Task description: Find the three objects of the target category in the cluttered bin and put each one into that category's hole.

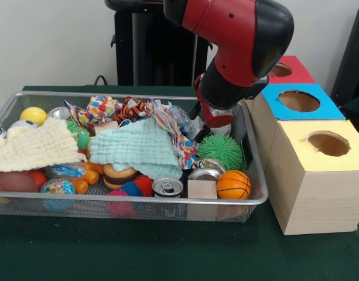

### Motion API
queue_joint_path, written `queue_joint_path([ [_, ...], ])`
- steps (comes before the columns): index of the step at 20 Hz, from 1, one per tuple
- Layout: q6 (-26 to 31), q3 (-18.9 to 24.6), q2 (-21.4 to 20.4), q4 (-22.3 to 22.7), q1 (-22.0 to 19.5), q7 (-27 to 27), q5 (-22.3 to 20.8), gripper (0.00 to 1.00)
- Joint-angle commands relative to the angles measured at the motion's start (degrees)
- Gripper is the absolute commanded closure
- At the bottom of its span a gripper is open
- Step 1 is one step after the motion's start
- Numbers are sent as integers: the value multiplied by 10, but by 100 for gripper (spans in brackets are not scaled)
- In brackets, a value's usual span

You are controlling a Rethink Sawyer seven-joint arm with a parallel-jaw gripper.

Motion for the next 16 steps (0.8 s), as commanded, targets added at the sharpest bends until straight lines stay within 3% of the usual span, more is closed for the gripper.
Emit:
queue_joint_path([
  [1, 14, 82, 3, 34, -26, -22, -32, 0],
  [5, 3, 80, 14, 27, -28, -19, -36, 0],
  [9, -35, 65, 55, 10, -21, 12, -46, 0],
  [16, 33, -15, 94, -15, 40, 110, -52, 0],
])
